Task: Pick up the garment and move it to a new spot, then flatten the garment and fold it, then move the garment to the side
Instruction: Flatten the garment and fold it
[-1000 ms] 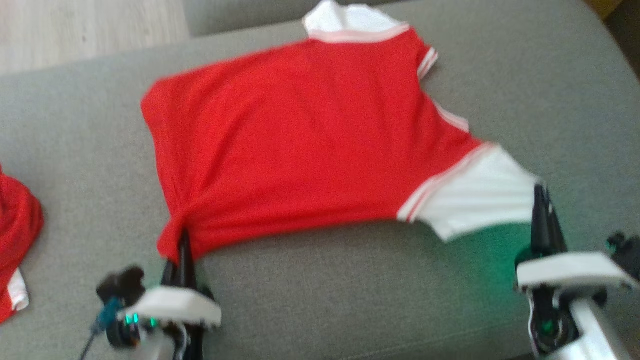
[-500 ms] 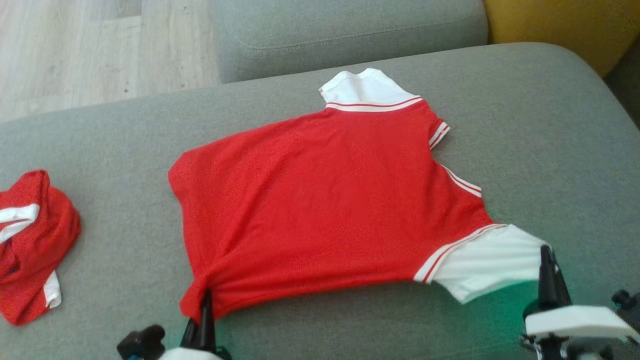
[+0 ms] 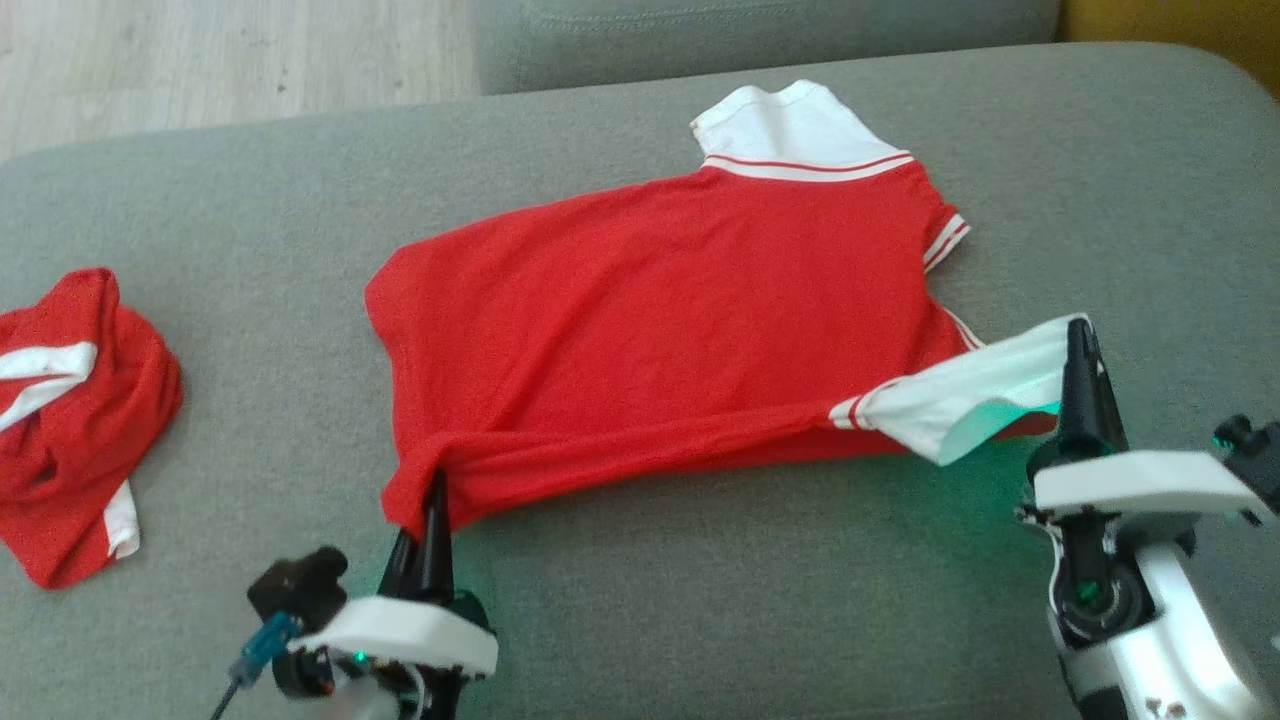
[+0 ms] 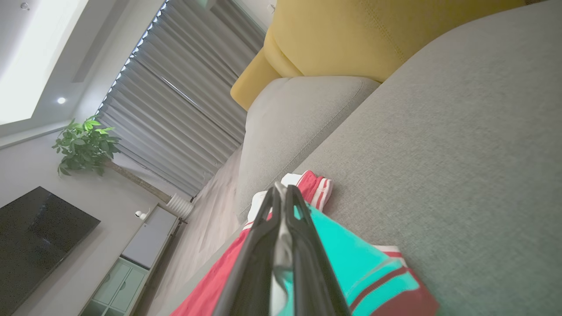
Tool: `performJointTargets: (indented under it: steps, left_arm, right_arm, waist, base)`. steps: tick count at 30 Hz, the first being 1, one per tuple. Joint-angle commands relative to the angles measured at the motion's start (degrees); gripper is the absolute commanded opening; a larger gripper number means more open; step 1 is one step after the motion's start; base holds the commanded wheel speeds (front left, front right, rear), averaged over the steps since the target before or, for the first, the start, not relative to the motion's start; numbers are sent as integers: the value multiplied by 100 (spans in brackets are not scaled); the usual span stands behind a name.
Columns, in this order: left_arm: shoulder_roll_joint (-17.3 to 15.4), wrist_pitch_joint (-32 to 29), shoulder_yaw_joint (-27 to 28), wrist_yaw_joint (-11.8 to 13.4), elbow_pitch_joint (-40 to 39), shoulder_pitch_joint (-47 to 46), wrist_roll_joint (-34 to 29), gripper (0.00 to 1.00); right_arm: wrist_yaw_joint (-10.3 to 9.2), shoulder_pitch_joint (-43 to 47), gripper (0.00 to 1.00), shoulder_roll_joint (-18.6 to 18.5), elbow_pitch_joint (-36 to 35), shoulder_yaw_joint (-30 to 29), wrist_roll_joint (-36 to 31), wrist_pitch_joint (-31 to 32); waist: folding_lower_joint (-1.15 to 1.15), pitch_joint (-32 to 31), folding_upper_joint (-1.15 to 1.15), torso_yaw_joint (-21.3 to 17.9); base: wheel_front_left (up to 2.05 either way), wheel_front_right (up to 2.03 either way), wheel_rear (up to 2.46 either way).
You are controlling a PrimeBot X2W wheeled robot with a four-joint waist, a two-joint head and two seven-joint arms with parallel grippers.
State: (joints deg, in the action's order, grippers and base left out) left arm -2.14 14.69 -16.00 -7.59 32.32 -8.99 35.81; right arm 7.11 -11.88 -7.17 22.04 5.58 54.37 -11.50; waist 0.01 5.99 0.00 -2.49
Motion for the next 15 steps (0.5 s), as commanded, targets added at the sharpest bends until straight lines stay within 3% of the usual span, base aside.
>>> performJointTargets:
  steps: [1,15]
  left_arm:
    - [-74,30,137,10,-162,-371,10,0]
    - [-74,30,-63,10,44,-970,243,0]
  right_arm:
    - [37,-364,0,14,-57,140,-40,1]
    - [37,-1413,0,41,1024,199,-188,-177]
  waist:
    - [-1,88,0,69]
    - [-1,378,0,184]
  base:
    - [0,0,0]
    - [0,0,0]
